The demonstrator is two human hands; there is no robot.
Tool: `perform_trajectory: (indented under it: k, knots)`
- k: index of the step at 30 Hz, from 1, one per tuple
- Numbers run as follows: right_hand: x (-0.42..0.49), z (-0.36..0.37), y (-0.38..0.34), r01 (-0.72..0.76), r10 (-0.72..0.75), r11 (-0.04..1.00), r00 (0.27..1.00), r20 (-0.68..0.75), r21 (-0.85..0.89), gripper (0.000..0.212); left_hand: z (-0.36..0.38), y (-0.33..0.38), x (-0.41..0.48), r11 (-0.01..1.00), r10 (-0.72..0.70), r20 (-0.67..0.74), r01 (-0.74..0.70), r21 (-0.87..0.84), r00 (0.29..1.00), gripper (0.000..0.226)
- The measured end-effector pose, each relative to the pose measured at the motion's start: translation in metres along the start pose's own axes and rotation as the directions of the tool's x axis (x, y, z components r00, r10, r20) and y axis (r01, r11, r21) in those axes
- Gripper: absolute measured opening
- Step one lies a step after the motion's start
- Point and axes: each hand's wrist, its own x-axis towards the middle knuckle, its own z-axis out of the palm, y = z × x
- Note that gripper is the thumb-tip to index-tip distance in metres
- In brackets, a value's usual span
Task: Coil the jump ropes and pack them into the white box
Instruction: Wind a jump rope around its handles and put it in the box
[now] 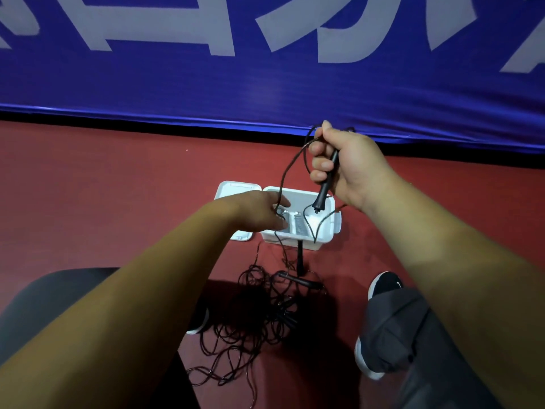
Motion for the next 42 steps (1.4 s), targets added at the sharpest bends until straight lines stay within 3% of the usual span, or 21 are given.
perform_trajectory:
  k: [3, 5, 8, 11, 13, 15, 17, 21, 24, 28, 30, 32, 34, 35, 38, 42]
  knots:
    - [0.001, 0.002, -0.001, 0.010, -0.009, 1.000, 1.000, -0.010, 0.026, 0.023, 0.000, 0.002, -0.001, 0.998, 0.055, -0.001, -0.055, -0.017, 0.999, 0.015]
    - [0.003, 0.001, -0.001, 0.039, -0.039, 0.999, 0.998, -0.053, -0.001, 0.023, -0.001, 0.004, -0.003, 0.994, 0.045, -0.006, -0.045, -0.095, 0.999, 0.025]
    - [0.010, -0.003, 0.003, 0.051, -0.078, 0.988, 0.981, -0.180, -0.146, 0.030, -0.005, 0.012, -0.005, 0.955, 0.049, 0.009, -0.044, -0.294, 0.999, 0.027]
    - [0.018, -0.012, 0.012, -0.073, -0.015, 0.941, 0.966, -0.257, -0.330, 0.026, -0.017, 0.022, -0.012, 0.900, 0.064, -0.067, -0.087, -0.427, 0.996, 0.026]
    - [0.016, -0.018, 0.017, -0.200, 0.080, 0.836, 0.966, -0.247, -0.510, 0.020, -0.026, 0.029, -0.017, 0.864, 0.071, -0.145, -0.133, -0.486, 0.987, 0.027]
    - [0.009, -0.022, 0.023, -0.299, 0.193, 0.640, 0.954, -0.228, -0.708, 0.024, -0.035, 0.033, -0.022, 0.788, 0.079, -0.199, -0.183, -0.588, 0.977, 0.029]
    - [0.001, -0.021, 0.031, -0.341, 0.316, 0.537, 0.929, -0.191, -0.771, 0.020, -0.041, 0.036, -0.025, 0.668, 0.076, -0.230, -0.221, -0.710, 0.970, 0.032]
    - [-0.005, -0.017, 0.041, -0.296, 0.446, 0.541, 0.895, -0.031, -0.787, 0.024, -0.052, 0.040, -0.029, 0.405, -0.013, -0.272, -0.243, -0.881, 0.962, 0.035]
    - [-0.007, -0.014, 0.036, -0.284, 0.491, 0.570, 0.870, 0.042, -0.771, 0.024, -0.057, 0.036, -0.026, 0.280, -0.133, -0.272, -0.227, -0.933, 0.953, 0.035]
    - [-0.010, -0.003, 0.031, -0.184, 0.358, 0.728, 0.924, 0.137, -0.661, 0.028, -0.058, 0.028, -0.022, 0.134, -0.227, -0.199, -0.172, -0.976, 0.953, 0.044]
    - [-0.010, 0.004, 0.027, -0.111, 0.217, 0.841, 0.966, 0.142, -0.529, 0.026, -0.057, 0.026, -0.021, 0.218, -0.225, -0.171, -0.122, -0.968, 0.959, 0.035]
    - [-0.009, 0.007, 0.019, -0.059, 0.114, 0.918, 0.987, 0.117, -0.393, 0.026, -0.053, 0.025, -0.023, 0.488, -0.174, -0.147, -0.044, -0.872, 0.974, 0.032]
    - [-0.007, 0.007, 0.010, -0.031, 0.063, 0.954, 0.993, 0.096, -0.298, 0.025, -0.045, 0.022, -0.026, 0.787, -0.058, -0.064, 0.006, -0.617, 0.996, 0.033]
    - [-0.006, 0.006, 0.006, -0.025, 0.049, 0.966, 0.995, 0.087, -0.258, 0.025, -0.040, 0.021, -0.028, 0.870, -0.011, 0.016, 0.017, -0.492, 1.000, 0.031]
    - [-0.003, 0.002, -0.001, -0.014, 0.021, 0.988, 0.999, 0.043, -0.152, 0.025, -0.028, 0.016, -0.030, 0.938, 0.035, 0.182, 0.030, -0.344, 0.983, 0.029]
    - [0.000, 0.000, -0.007, 0.034, -0.034, 0.998, 0.999, 0.004, -0.045, 0.025, -0.023, 0.012, -0.031, 0.962, 0.069, 0.129, -0.031, -0.271, 0.989, 0.021]
